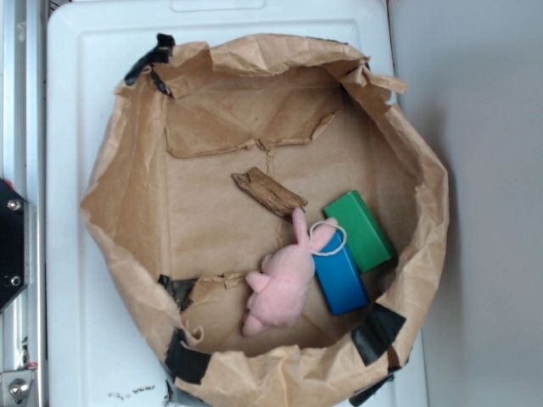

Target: Grab the wood chip.

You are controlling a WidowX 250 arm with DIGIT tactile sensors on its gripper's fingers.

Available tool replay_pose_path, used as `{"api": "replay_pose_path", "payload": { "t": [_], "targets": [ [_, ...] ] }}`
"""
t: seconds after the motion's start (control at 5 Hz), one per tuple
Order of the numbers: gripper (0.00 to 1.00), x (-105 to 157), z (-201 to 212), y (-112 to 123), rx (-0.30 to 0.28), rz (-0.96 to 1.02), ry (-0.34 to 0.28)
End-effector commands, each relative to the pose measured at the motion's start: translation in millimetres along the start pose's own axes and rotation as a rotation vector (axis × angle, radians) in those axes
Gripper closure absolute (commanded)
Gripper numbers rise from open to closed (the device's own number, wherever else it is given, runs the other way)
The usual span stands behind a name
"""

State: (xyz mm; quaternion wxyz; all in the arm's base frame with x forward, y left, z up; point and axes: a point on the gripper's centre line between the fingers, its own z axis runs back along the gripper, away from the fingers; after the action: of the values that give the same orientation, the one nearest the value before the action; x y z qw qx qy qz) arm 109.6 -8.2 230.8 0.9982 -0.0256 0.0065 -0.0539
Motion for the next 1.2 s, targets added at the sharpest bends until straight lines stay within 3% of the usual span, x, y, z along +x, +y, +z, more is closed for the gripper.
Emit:
{"api": "replay_pose_path", "payload": {
  "t": [0.0,0.4,0.6,1.0],
  "targets": [
    [0.0,74,-22,-1,0.007,-0.27,-0.054],
    [0.0,159,-79,23,-0.012,-0.402,-0.033],
    [0.0,159,-88,33,-0.067,-0.474,-0.029],
    [0.0,159,-88,33,-0.067,-0.474,-0.029]
  ]
}}
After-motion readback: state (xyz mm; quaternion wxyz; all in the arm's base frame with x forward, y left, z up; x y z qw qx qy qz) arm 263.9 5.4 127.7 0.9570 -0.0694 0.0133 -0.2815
